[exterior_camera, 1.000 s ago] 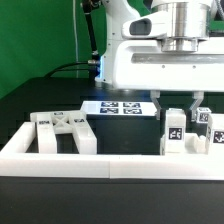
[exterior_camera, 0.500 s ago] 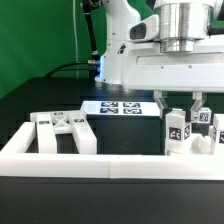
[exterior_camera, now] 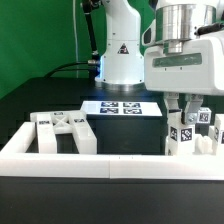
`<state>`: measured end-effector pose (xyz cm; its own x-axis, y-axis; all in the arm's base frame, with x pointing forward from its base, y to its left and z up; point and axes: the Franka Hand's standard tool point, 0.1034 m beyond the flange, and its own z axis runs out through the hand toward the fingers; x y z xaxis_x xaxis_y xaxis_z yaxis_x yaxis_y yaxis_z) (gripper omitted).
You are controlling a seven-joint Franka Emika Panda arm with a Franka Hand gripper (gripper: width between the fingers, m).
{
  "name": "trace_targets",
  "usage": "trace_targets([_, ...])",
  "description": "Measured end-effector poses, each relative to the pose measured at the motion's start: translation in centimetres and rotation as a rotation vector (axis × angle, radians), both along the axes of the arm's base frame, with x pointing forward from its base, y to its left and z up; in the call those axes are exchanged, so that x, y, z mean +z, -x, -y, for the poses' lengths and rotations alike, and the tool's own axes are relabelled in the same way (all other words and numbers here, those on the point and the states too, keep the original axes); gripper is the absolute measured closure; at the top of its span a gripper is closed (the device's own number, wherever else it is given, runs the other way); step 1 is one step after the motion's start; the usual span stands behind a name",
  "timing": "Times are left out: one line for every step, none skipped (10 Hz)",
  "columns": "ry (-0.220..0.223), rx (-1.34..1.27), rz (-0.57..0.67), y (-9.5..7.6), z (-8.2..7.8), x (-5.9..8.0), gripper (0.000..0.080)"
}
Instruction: Assemble chair
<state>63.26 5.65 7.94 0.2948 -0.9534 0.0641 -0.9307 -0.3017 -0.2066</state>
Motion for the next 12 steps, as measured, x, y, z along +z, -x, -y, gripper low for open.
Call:
trace_targets([-0.004, -0.019, 0.0, 0.01, 0.01, 0.0, 0.0505])
trace_targets([-0.012, -0.046, 0.0, 0.02, -0.06, -0.06, 0.0505])
trace_targets([0.0, 0.008, 0.001, 0.02, -0.04, -0.04, 0.0334])
trace_targets([0.011, 0.071, -0.004, 0.06, 0.06, 0.14, 0.0215])
trace_targets([0.022, 0.121, -0.003, 0.04, 0.07, 0.22, 0.0215])
trace_targets([0.055, 0.251, -0.004, 0.06, 0.06, 0.2, 0.0161])
trace_targets([0.085, 0.387, -0.004, 0.06, 0.01, 0.2, 0.0153])
trace_targets([0.109, 0.498, -0.004, 0.07, -0.1, 0.21, 0.0153])
trace_targets([0.137, 0.622, -0.003, 0.08, -0.08, 0.19, 0.0153])
trace_targets([0.157, 0.717, -0.003, 0.12, -0.1, 0.14, 0.0151])
trace_targets([0.178, 0.819, -0.005, 0.16, -0.16, 0.06, 0.0151])
trace_targets([0.199, 0.915, -0.006, 0.14, -0.06, 0.05, 0.0151])
